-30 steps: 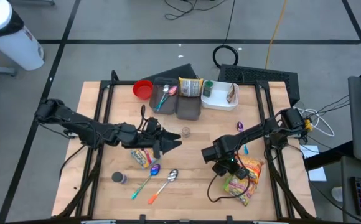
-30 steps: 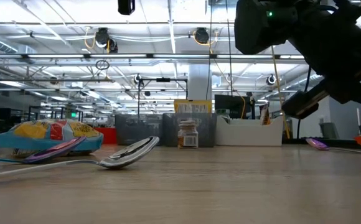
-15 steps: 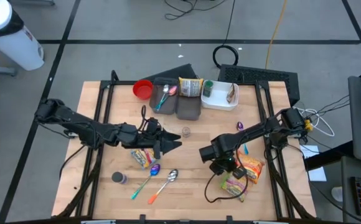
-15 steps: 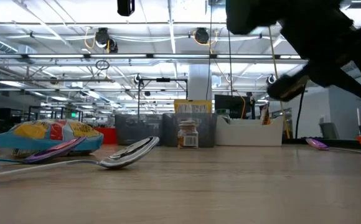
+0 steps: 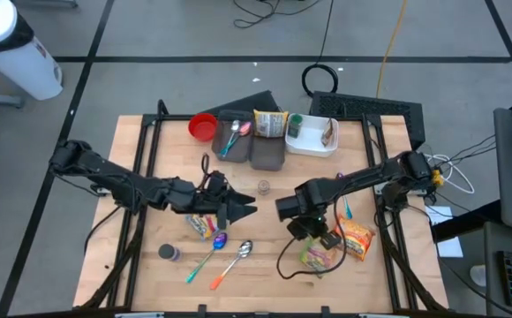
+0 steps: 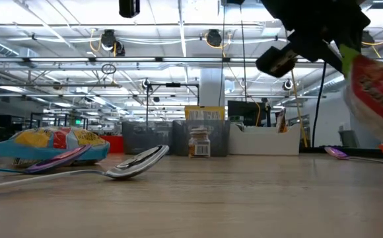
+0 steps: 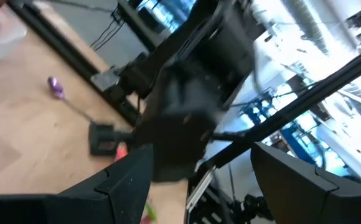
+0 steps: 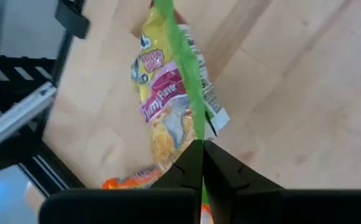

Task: Pick & Place Food Item
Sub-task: Put the green noodle pack into the right black bin

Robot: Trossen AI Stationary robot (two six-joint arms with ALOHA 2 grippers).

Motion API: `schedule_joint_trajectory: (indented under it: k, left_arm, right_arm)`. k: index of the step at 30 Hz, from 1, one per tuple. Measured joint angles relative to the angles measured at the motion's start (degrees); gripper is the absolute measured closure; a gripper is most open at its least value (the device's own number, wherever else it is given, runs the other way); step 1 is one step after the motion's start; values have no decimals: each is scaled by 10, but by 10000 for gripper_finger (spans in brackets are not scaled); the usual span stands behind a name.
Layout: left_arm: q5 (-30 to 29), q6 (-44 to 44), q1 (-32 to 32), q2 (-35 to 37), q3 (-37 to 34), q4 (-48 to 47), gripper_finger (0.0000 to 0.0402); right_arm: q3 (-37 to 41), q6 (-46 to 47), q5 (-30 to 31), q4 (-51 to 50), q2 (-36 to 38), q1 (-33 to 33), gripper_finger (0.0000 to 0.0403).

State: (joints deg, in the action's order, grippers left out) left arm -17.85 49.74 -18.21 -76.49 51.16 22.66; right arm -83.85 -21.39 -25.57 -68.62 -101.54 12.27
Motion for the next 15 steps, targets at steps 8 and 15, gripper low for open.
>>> schedule_joint_trajectory:
  k: [8, 15]
  left_arm:
    - [0, 50, -16, 0, 0, -52, 128]
    - [0, 55, -18, 0, 0, -54, 128]
  right_arm:
    - [0, 21, 32, -15, 55, -9, 403]
    - [0, 61, 33, 5, 98, -25, 403]
